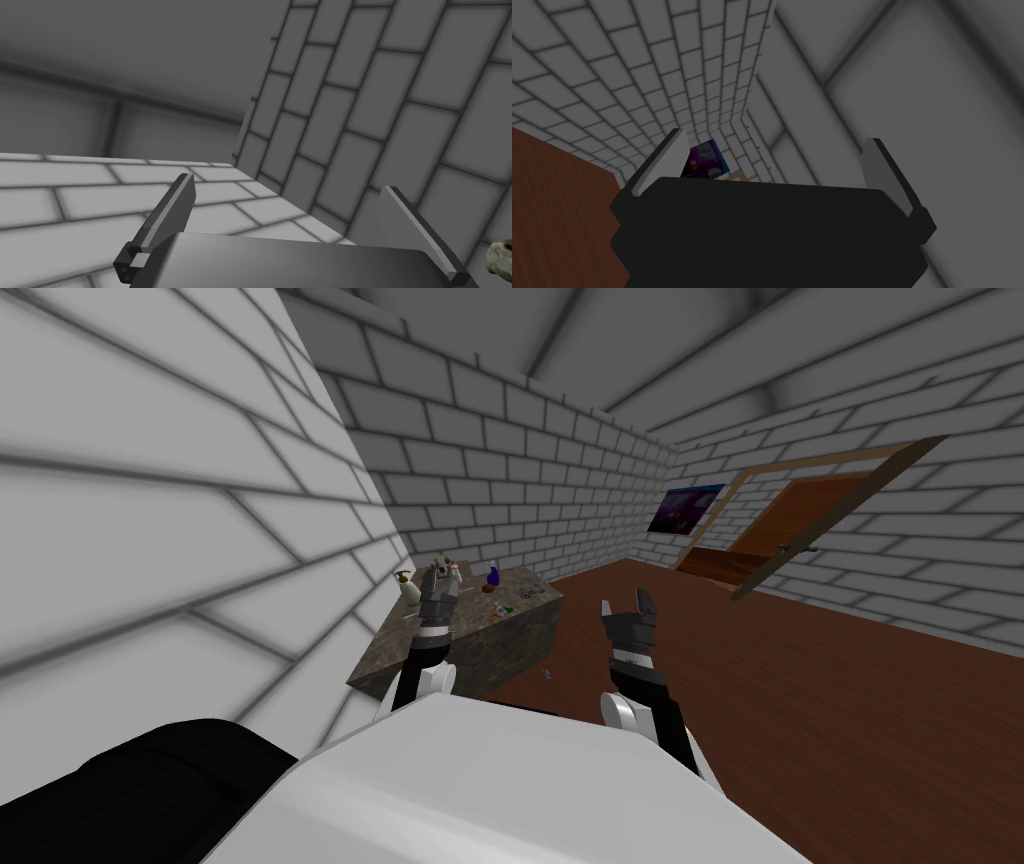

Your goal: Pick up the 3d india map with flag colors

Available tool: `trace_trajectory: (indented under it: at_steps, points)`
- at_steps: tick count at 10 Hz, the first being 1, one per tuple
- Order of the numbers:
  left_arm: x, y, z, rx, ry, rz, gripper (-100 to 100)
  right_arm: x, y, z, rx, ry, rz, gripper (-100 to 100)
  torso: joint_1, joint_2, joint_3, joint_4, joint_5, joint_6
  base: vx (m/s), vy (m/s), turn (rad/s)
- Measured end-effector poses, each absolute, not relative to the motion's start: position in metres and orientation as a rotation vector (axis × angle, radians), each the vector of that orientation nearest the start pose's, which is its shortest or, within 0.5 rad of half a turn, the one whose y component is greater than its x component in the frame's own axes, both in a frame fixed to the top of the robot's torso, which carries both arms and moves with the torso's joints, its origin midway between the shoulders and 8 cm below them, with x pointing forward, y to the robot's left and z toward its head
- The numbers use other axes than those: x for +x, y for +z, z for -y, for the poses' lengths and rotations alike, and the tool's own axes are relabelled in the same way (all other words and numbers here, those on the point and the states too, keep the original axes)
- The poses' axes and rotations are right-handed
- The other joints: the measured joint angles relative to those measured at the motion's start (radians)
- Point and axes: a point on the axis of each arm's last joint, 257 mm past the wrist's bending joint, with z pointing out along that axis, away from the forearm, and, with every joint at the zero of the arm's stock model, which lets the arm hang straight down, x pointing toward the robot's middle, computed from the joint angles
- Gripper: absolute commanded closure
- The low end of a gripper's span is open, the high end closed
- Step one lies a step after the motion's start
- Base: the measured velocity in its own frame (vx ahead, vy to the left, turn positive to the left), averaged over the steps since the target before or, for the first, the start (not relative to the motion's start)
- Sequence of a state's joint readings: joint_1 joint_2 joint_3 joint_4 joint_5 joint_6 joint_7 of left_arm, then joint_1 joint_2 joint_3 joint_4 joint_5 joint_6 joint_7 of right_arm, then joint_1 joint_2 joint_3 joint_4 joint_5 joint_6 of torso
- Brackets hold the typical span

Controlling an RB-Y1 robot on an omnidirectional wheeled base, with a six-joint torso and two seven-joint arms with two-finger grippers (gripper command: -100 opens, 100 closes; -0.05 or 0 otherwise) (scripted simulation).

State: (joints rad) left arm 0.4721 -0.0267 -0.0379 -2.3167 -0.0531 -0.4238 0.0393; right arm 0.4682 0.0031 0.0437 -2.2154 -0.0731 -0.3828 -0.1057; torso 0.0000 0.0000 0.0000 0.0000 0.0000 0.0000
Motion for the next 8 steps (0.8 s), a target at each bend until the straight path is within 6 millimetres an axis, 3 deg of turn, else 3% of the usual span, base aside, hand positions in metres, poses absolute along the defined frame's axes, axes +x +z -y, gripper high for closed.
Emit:
trace_trajectory:
  at_steps: [8]
  points:
    - [0.389, 0.014, -0.255, -0.757, -1.387, -0.772, -100, 0.378, -0.018, 0.273, 0.882, 1.463, -0.639, 0, 0.000, 0.001, 0.001, 0.000, 0.000, 0.000, -0.027, 0.001, -0.033]
